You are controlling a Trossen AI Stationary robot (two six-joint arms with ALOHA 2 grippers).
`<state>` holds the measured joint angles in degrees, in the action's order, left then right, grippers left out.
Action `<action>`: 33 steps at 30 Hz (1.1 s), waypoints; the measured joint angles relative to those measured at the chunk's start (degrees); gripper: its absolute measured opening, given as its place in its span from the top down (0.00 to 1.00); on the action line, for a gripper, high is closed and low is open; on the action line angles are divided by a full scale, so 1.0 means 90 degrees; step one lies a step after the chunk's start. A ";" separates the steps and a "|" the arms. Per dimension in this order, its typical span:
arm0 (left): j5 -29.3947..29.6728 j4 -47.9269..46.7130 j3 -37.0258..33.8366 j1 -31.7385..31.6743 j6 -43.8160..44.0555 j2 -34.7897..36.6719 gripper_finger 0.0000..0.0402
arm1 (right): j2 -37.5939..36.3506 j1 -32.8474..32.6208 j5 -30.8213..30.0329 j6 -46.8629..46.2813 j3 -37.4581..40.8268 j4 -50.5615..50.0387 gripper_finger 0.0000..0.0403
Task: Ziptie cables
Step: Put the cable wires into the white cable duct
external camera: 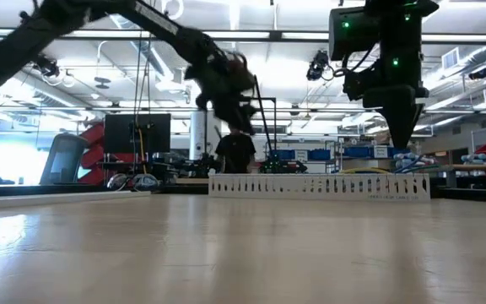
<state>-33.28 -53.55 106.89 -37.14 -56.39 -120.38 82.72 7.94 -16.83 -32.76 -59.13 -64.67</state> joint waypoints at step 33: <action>-0.2823 0.0769 -0.3285 -0.1168 0.0899 0.2049 0.75 | -0.0923 -0.5675 -0.2394 -0.7773 0.1977 0.1160 0.81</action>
<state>-58.69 -46.63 77.32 -47.66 -48.30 -101.94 74.41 -43.13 -38.37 -102.72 -41.34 -54.23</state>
